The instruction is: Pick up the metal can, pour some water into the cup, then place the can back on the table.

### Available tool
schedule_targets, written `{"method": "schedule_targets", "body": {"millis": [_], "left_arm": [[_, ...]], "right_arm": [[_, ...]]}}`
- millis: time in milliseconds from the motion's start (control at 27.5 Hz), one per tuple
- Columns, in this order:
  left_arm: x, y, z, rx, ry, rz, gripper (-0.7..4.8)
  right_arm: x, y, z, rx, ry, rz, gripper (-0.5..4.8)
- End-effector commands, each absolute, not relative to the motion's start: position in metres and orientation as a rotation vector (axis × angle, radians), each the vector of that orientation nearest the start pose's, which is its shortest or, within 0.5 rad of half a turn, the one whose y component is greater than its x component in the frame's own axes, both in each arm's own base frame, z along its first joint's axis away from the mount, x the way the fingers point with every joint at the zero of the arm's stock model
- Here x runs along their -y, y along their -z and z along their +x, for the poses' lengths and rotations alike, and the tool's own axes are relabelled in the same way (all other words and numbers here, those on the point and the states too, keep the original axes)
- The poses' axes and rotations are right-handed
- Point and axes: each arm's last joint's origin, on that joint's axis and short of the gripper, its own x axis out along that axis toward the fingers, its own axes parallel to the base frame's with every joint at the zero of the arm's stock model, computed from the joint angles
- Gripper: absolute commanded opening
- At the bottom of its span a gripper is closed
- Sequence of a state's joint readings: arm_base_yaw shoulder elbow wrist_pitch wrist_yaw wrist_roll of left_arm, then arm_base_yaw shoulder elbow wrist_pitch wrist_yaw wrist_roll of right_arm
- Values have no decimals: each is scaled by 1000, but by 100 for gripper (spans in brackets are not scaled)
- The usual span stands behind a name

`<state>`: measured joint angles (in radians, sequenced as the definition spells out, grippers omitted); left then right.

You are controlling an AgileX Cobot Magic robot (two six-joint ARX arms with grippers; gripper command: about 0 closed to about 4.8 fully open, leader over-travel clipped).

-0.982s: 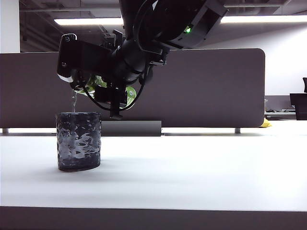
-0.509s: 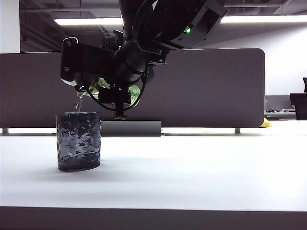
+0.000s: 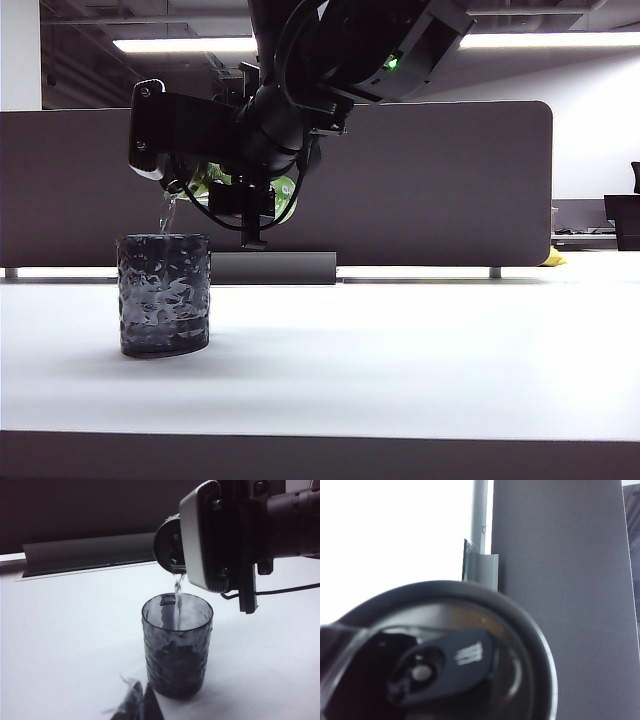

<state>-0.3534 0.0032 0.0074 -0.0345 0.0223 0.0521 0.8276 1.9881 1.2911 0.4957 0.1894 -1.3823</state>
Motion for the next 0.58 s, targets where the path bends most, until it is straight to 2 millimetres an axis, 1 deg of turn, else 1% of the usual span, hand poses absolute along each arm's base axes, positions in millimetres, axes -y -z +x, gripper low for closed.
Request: {"method": "schedule_targets", "body": {"millis": [36,582], "left_arm": [[34,-164,91,-7,376,54,-5],[34,-164,91,-7,376,54,-5]], "right_arm": [[-327,-225,307,331,-611,-1409,232],[-327,-226,306,330,-609,-1408,232]]}}
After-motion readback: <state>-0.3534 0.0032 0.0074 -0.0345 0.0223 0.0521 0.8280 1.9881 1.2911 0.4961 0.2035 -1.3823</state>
